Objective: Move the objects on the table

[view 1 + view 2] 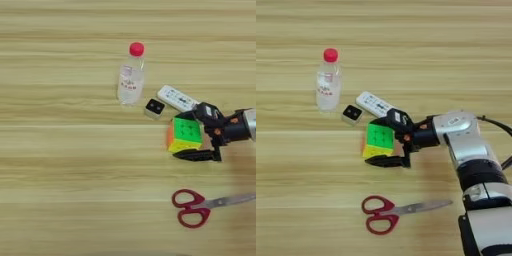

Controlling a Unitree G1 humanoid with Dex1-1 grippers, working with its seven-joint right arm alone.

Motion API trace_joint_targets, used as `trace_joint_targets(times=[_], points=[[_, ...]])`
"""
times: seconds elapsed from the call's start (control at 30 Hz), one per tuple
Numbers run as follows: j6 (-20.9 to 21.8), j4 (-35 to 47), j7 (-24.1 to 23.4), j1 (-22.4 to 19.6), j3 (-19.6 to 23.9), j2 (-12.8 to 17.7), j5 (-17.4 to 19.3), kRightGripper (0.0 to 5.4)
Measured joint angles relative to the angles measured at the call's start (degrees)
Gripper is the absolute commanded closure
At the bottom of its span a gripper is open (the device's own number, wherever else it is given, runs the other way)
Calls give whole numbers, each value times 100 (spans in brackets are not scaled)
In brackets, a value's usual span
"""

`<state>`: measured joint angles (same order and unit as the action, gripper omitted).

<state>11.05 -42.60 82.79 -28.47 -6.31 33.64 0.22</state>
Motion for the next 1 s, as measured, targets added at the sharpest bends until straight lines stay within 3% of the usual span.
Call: trace_joint_targets(times=[0.43, 0.63, 0.73, 0.87, 1.0], points=[[394, -557, -228, -215, -34, -1, -194, 206], [476, -565, -222, -231, -8, -7, -157, 209], [471, -467, -92, -250, 82, -41, 62, 209], [396, -84, 166, -269, 346, -184, 645, 209], [57, 258, 243, -307, 710, -310, 1279, 209]])
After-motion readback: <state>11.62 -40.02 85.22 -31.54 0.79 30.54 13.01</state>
